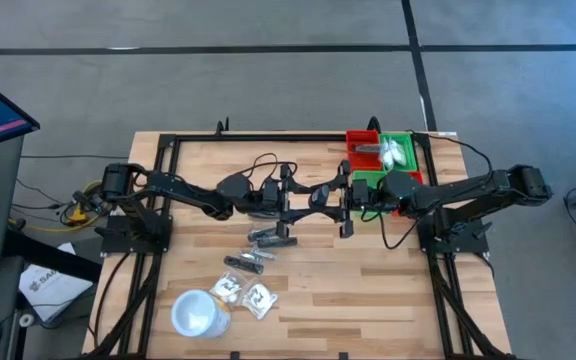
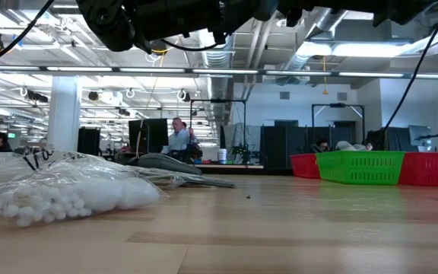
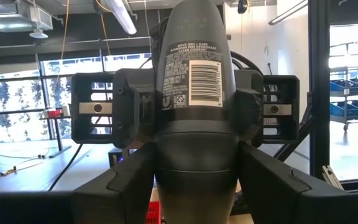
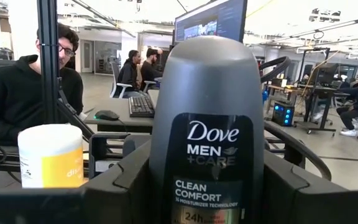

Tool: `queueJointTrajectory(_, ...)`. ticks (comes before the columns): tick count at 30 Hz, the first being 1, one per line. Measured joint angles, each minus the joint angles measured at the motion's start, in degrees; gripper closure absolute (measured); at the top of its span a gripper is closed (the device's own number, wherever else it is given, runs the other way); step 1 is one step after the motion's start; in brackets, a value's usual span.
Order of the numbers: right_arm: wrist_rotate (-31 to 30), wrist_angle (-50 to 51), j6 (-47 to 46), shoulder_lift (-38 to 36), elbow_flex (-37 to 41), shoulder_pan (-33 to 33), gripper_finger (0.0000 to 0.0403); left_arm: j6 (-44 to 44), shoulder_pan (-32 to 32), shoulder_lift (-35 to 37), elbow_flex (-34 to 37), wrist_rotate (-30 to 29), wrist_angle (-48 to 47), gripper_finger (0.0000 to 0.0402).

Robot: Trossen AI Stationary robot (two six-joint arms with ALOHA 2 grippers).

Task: Pick & Place Travel size toiletries
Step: Put the gray deodorant into the bottom red bin

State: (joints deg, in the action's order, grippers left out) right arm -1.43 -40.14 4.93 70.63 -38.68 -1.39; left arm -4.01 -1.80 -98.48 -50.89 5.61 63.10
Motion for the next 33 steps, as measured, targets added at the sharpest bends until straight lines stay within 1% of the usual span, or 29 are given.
queueJointTrajectory(5,0.0,0.1,0.1,0.0,0.0,0.0,0.0214,0.0,0.0,0.0,0.0,0.0,-0.2,0.0201)
queueJointTrajectory(13,-0.1,1.9,0.2,-0.6,0.0,0.0,0.0214,-0.1,-0.2,0.9,1.0,0.2,-1.3,0.0180)
queueJointTrajectory(16,-0.2,3.6,0.3,-1.7,0.0,0.0,0.0214,-0.2,-0.4,2.9,3.5,0.4,-1.8,0.0178)
queueJointTrajectory(20,-1.0,7.3,0.8,-3.6,-0.1,0.1,0.0214,-0.1,-0.5,8.0,8.3,-0.6,-1.5,0.0177)
queueJointTrajectory(22,-2.3,9.7,0.8,-4.8,-0.1,0.1,0.0214,-0.1,-0.5,11.4,11.5,-2.4,-1.9,0.0176)
queueJointTrajectory(26,-6.5,16.1,-0.6,-7.6,-0.1,0.0,0.0214,0.0,-0.5,16.5,16.6,-2.9,-1.8,0.0176)
queueJointTrajectory(28,-8.6,20.1,-1.8,-9.4,0.0,0.1,0.0214,0.1,-0.1,18.6,18.8,-4.2,-1.7,0.0176)
queueJointTrajectory(33,-15.6,30.8,-5.0,-13.6,0.0,-0.1,0.0214,0.4,0.9,20.9,22.6,-7.6,-1.9,0.0176)
